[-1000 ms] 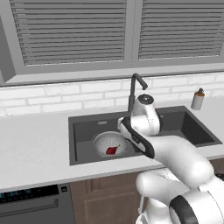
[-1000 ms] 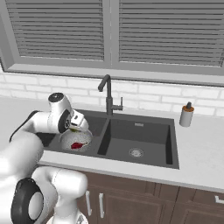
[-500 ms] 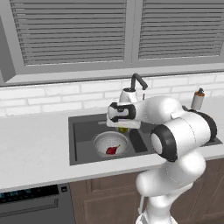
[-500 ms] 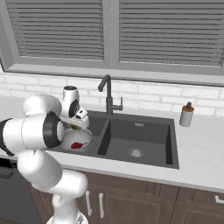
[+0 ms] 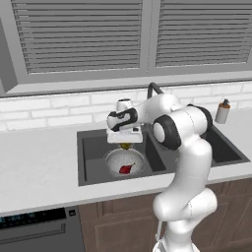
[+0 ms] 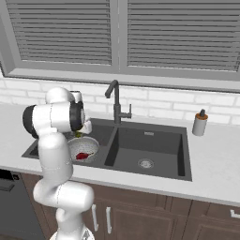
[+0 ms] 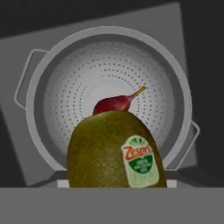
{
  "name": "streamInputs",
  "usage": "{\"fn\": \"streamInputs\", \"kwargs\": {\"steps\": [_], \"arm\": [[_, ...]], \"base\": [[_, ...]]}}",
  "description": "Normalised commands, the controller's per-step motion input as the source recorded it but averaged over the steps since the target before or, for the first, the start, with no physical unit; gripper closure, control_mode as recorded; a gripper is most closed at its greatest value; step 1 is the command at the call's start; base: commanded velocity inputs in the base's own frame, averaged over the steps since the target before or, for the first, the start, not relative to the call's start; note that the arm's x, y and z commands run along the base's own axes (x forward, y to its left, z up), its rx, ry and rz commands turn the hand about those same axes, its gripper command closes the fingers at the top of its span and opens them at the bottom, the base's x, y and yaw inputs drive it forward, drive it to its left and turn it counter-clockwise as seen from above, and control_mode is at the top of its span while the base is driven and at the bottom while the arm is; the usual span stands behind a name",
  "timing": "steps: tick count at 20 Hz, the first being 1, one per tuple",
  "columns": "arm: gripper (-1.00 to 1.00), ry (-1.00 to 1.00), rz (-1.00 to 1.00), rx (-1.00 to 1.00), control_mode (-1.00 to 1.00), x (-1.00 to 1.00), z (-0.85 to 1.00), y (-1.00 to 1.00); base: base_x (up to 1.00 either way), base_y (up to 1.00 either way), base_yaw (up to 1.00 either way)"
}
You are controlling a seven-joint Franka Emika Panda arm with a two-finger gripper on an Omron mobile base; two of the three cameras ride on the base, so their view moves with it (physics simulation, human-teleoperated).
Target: Put the colander in the sink, put the pear, kiwi in the colander, and turn on the sink faucet and pour water over the colander.
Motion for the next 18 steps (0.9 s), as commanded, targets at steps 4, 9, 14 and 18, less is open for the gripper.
{"fn": "streamInputs", "kwargs": {"steps": [4,9,14,18], "arm": [[1.00,0.06,0.00,0.00,-1.00,0.14,-0.62,0.17],[1.00,0.03,0.00,-0.01,-1.00,0.10,-0.58,0.07],[1.00,0.11,0.00,0.00,-1.00,0.11,-0.38,0.00],[1.00,0.10,-0.01,0.00,-1.00,0.00,-0.35,0.00]], "base": [[0.00,0.00,0.00],[0.00,0.00,0.00],[0.00,0.00,0.00],[0.00,0.00,0.00]]}}
